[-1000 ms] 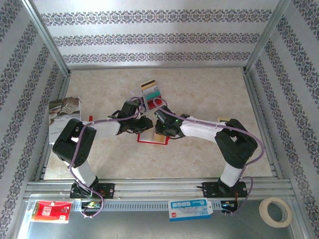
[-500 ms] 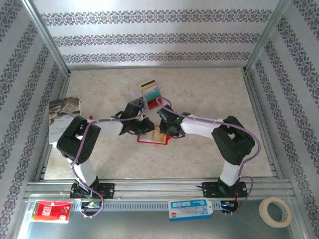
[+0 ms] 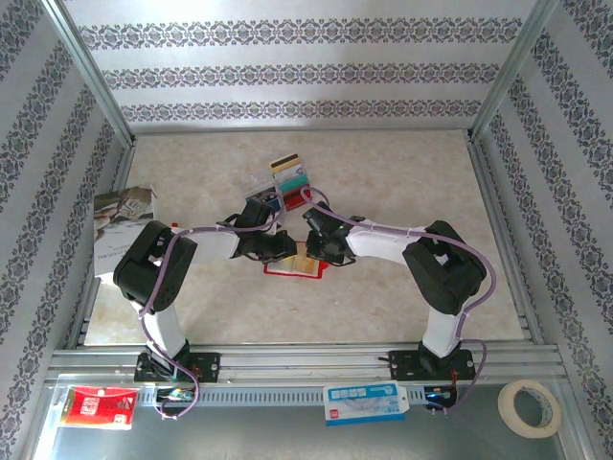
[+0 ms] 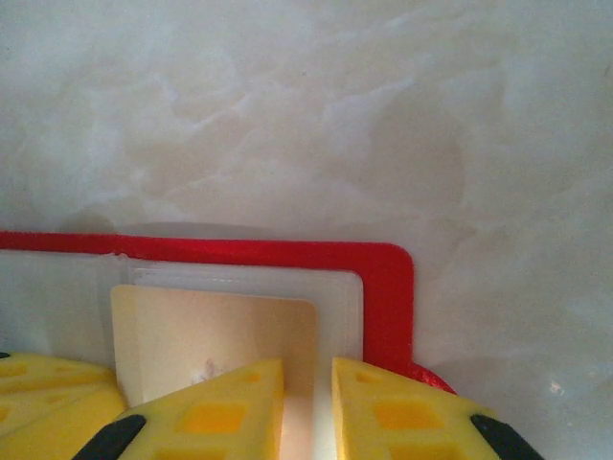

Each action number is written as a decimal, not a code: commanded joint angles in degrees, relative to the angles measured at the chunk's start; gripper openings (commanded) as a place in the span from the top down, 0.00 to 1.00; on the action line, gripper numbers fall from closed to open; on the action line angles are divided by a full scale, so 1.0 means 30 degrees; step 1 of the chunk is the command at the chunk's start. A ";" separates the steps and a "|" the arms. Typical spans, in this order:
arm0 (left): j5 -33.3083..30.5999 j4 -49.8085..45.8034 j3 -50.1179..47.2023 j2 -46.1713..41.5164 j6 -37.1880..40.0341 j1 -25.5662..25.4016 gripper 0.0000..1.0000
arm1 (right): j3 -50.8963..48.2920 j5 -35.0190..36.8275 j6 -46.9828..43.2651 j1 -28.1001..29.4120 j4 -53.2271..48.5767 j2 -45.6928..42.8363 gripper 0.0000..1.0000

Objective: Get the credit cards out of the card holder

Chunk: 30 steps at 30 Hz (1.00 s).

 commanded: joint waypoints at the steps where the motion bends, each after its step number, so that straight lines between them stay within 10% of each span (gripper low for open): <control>1: -0.0291 -0.0565 -0.0118 0.0615 0.0305 -0.0163 0.85 | 0.0361 -0.0175 -0.0225 -0.0078 -0.0031 0.0422 0.78; 30: 0.2135 0.1221 -0.0782 -0.0507 -0.0156 0.0864 0.92 | -0.0011 -0.0056 -0.0165 -0.0060 0.0541 0.0657 0.80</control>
